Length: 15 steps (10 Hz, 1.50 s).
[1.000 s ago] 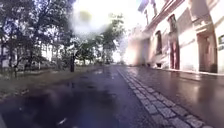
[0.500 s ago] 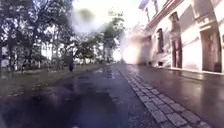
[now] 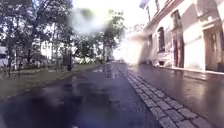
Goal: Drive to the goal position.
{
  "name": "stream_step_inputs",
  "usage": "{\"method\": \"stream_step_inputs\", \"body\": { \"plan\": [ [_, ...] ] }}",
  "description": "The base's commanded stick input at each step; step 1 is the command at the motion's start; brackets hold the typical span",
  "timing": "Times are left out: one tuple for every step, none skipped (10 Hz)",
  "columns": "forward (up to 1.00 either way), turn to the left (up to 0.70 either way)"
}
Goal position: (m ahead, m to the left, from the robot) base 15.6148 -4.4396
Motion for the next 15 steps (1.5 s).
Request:
{"method": "stream_step_inputs", "body": {
  "plan": [
    [0.5, 0.0],
    [0.5, 0.0],
    [0.5, 0.0],
    [0.5, 0.0],
    [0.5, 0.0],
    [0.5, 0.0],
    [0.5, 0.0],
    [0.5, 0.0],
    [0.5, 0.0],
    [0.5, 0.0],
    [0.5, 0.0],
    [0.5, 0.0],
    [0.5, 0.0],
    [0.5, 0.0],
    [0.5, 0.0]
  ]
}}
